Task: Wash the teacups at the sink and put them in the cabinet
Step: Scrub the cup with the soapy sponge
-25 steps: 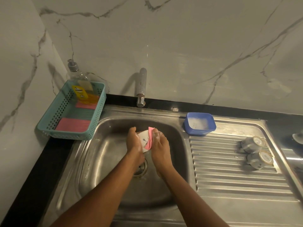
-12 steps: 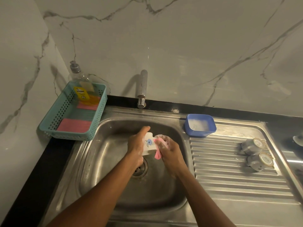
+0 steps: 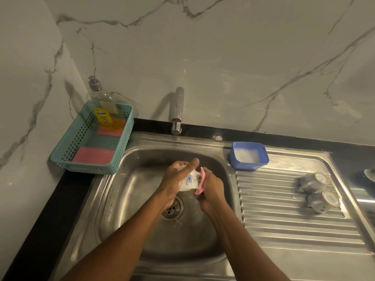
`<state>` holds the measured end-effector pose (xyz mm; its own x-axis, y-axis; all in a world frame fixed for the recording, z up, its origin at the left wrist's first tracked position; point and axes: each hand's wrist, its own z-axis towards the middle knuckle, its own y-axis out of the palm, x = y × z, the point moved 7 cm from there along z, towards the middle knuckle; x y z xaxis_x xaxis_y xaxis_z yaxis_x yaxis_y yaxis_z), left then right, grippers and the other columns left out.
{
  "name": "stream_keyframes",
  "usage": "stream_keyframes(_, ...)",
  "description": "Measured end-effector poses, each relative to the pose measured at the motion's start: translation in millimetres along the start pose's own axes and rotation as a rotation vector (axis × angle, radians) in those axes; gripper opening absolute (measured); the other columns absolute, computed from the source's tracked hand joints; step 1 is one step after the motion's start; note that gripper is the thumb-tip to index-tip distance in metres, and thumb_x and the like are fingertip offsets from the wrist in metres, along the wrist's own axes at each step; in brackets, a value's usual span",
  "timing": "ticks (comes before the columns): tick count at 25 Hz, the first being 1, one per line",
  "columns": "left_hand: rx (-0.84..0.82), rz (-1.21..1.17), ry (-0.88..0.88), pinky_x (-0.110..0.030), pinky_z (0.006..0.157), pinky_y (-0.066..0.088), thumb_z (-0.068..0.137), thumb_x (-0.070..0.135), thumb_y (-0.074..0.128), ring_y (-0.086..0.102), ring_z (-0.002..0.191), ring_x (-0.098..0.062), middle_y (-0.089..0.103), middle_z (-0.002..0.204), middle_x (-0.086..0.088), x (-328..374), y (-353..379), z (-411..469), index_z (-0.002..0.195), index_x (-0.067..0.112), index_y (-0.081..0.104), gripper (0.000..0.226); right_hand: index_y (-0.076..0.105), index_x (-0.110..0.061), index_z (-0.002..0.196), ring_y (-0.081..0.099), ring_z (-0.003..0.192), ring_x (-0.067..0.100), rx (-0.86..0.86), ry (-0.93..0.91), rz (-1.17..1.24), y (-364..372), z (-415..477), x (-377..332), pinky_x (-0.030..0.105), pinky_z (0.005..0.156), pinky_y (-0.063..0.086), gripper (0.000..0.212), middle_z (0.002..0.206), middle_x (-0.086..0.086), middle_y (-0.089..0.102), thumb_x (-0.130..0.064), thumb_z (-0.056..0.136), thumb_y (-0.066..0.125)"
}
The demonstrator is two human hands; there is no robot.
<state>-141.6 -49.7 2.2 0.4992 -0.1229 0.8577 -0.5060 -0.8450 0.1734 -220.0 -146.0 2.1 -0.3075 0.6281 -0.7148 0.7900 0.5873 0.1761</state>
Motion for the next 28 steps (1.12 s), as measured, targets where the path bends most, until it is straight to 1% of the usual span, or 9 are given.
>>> stream_keyframes(2,-0.115,-0.027,-0.035,-0.047,0.081,0.059,0.068,0.042,0.091,0.073,0.091,-0.026,0.075,0.101,-0.014,-3.1,3.4,-4.6,0.117,0.007,0.066,0.065,0.068,-0.003,0.101,0.074,0.068,0.020,-0.040,-0.101,-0.012,-0.2,-3.6,-12.2,0.025,0.052,0.054,0.038,0.077,0.009,0.075,-0.034,0.106,0.048)
stream_keyframes(5,-0.053,0.017,0.037,-0.036,0.073,0.059,0.069,0.009,0.091,0.071,0.086,-0.020,0.073,0.095,-0.010,-4.8,-7.2,-3.5,0.111,0.006,0.067,0.049,0.065,-0.006,0.096,0.070,0.072,0.027,0.076,-0.398,-0.651,-11.1,3.6,-45.5,0.033,0.063,0.058,0.049,0.078,0.012,0.070,-0.046,0.106,0.039)
stream_keyframes(7,0.015,0.181,0.174,-0.029,0.070,0.057,0.064,0.006,0.094,0.069,0.081,-0.013,0.072,0.089,-0.001,-1.6,-14.1,-1.7,0.103,0.010,0.066,0.047,0.059,-0.008,0.108,0.064,0.086,0.026,0.134,-0.463,-0.869,-13.4,8.6,-64.9,0.038,0.078,0.054,0.052,0.091,0.008,0.065,-0.053,0.105,0.033)
stream_keyframes(12,0.103,0.629,0.373,-0.034,0.068,0.054,0.062,0.022,0.091,0.067,0.077,-0.010,0.071,0.084,0.010,11.8,-9.8,1.4,0.091,0.029,0.061,0.041,0.054,-0.013,0.113,0.058,0.083,0.007,-0.216,-0.774,-1.264,32.5,-16.7,-60.7,0.009,0.069,0.041,0.015,0.094,-0.005,0.057,-0.020,0.101,0.058)
stream_keyframes(17,0.133,0.701,0.436,-0.038,0.060,0.054,0.061,0.035,0.077,0.063,0.067,-0.012,0.067,0.071,0.010,12.7,-19.3,1.7,0.078,0.030,0.059,0.025,0.074,-0.012,0.105,0.068,0.083,0.005,-0.344,-0.937,-1.158,33.0,-38.8,-44.4,0.012,0.075,0.051,0.013,0.094,-0.001,0.073,-0.018,0.096,0.068)
stream_keyframes(20,0.075,0.738,0.418,-0.041,0.068,0.058,0.068,0.019,0.078,0.068,0.073,-0.010,0.071,0.075,0.008,11.7,-4.0,4.2,0.081,0.026,0.068,0.018,0.076,-0.013,0.103,0.063,0.075,-0.005,-0.250,-0.873,-0.931,37.3,-39.1,-63.6,0.008,0.075,0.049,0.012,0.085,-0.013,0.068,-0.015,0.094,0.069)
stream_keyframes(23,0.148,0.793,0.477,-0.031,0.066,0.055,0.068,0.022,0.084,0.067,0.077,-0.012,0.073,0.083,0.008,20.0,-4.7,2.5,0.088,0.024,0.070,0.025,0.071,-0.005,0.113,0.063,0.083,0.007,-0.144,-0.731,-1.146,30.1,-23.4,-63.5,0.020,0.090,0.053,0.019,0.098,0.003,0.070,-0.011,0.098,0.062)
stream_keyframes(25,0.165,0.783,0.501,-0.031,0.064,0.054,0.065,0.024,0.084,0.066,0.076,-0.011,0.071,0.080,0.010,18.4,-11.1,2.0,0.086,0.025,0.068,0.027,0.069,-0.003,0.111,0.068,0.092,0.024,-0.176,-0.753,-1.347,29.6,-28.5,-53.7,0.027,0.086,0.054,0.018,0.102,0.013,0.072,-0.009,0.098,0.060)
stream_keyframes(28,0.107,0.750,0.437,-0.034,0.072,0.056,0.076,0.021,0.073,0.070,0.082,-0.016,0.073,0.083,0.004,10.9,-5.8,4.3,0.084,0.019,0.069,0.009,0.073,-0.007,0.101,0.067,0.085,0.021,-0.217,-0.766,-1.060,39.0,-37.3,-56.6,0.012,0.068,0.044,0.013,0.089,0.007,0.072,-0.015,0.096,0.063)
